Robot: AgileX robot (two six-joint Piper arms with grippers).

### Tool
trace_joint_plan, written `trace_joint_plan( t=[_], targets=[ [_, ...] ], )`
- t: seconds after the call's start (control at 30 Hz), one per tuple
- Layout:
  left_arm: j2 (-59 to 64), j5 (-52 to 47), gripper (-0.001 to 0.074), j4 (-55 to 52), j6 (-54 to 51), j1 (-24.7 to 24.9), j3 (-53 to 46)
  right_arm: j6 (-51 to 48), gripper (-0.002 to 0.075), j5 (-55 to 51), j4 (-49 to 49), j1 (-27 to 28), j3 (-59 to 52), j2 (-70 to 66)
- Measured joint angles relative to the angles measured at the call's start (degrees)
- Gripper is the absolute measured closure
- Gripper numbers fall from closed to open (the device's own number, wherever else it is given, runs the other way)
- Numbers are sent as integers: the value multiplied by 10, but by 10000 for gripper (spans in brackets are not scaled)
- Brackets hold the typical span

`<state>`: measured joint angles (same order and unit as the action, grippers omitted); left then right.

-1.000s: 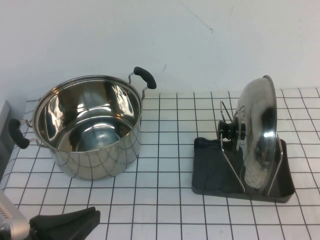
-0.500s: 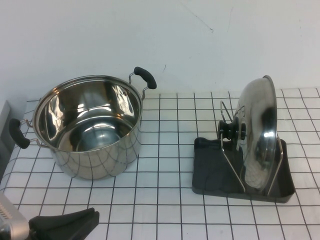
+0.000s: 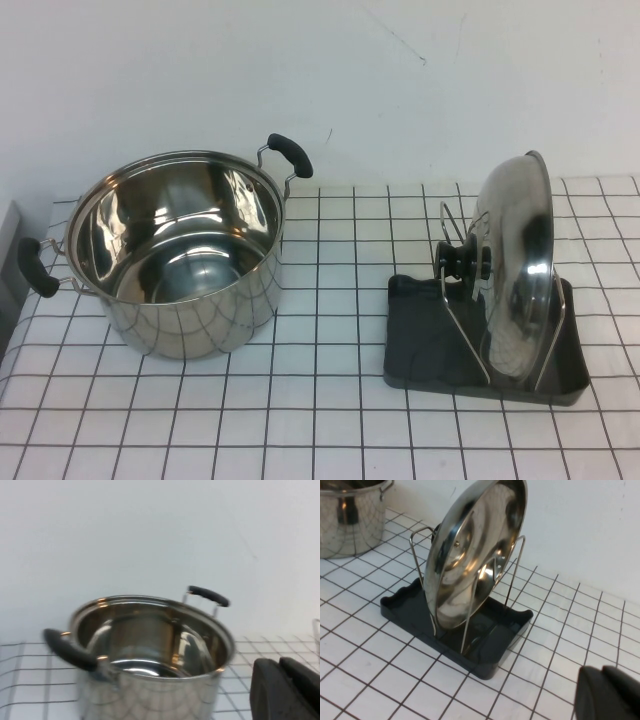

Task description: Put pot lid on rack

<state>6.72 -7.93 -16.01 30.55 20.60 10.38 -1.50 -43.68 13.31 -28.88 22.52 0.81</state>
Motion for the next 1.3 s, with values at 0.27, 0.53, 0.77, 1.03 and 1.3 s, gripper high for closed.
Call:
trace_joint_plan(
  t=[0.27, 0.53, 0.77, 1.03, 1.3],
  targets=[
    [-49, -5, 737, 0, 2, -80, -68, 0, 726, 0, 0, 0, 0, 0],
    [-54, 1, 737, 9, -3, -85, -117, 0, 727, 0, -1, 0, 0, 0],
    [-72, -59, 736, 132, -111, -149, -120, 0, 727, -1, -3, 0, 0, 0],
    [-72, -102, 737, 144, -132, -169, -119, 1, 727, -1, -3, 0, 0, 0],
    [-72, -104, 737, 144, -172, -169, -119, 1, 727, -1, -3, 0, 0, 0]
  ],
)
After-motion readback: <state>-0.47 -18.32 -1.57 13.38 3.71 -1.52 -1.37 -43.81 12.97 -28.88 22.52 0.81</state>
